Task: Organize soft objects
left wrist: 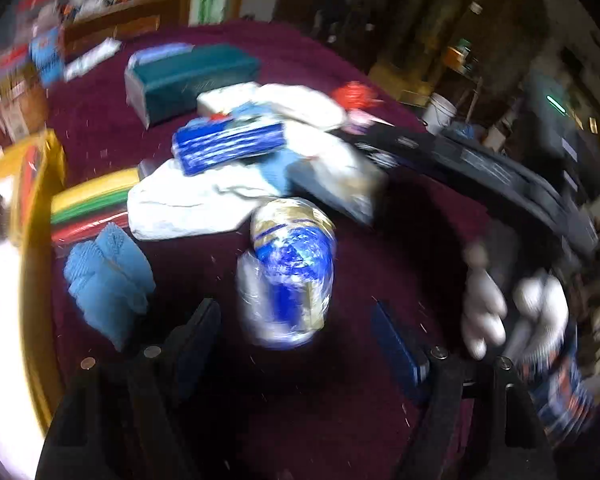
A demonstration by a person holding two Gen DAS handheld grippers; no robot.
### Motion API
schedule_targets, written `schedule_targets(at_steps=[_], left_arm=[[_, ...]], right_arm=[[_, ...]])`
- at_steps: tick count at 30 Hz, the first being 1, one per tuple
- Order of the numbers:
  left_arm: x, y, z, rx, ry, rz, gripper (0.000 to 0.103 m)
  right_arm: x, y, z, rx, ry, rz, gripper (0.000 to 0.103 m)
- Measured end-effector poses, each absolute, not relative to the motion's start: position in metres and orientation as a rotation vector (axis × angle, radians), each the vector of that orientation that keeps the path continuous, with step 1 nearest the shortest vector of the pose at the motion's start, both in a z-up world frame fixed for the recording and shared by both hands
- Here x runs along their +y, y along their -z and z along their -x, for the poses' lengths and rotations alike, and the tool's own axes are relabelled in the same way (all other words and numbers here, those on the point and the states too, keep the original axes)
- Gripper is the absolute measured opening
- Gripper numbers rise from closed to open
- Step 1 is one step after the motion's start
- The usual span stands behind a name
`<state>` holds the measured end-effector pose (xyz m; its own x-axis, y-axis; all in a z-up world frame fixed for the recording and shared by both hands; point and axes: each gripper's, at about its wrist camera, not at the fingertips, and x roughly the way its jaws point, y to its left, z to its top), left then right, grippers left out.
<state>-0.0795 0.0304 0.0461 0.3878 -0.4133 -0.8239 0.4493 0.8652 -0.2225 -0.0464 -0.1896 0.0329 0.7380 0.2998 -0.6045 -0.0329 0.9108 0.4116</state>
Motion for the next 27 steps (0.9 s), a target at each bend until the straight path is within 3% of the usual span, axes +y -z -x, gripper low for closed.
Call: schedule_targets(at_steps=[5,13,15,16,17,27], left_arm=[[0.032,-0.064,0.092,0.903,0.448,-0.134,0.087],[-0.017,-0.025,0.063,0.915,0.374,-0.199,0.09],[-0.017,-0.011,0.059,0.972,0.372,-0.154,0.073],[-0.013,-0.013,0.063,0.941,0.369,-0.137,0.056],[-0.007,-0.015,0.063,0.955,0.38,-0.111,0.05],[0.08,-0.062,0.119,0.836,0.469,0.263,0.05]], right_arm=[[-0.193,-0.032,0.046,0.723,-0.212,-0.436,0.063],[-0.208,-0.027,0.044,0.731,-0.185,-0.511,0.064],[-0.209,-0.026,0.044,0.732,-0.176,-0.517,0.064],[-0.21,-0.026,0.043,0.734,-0.174,-0.518,0.064],[-0.21,-0.025,0.043,0.737,-0.17,-0.517,0.064],[-0.209,-0.02,0.038,0.767,-0.126,-0.498,0.064]])
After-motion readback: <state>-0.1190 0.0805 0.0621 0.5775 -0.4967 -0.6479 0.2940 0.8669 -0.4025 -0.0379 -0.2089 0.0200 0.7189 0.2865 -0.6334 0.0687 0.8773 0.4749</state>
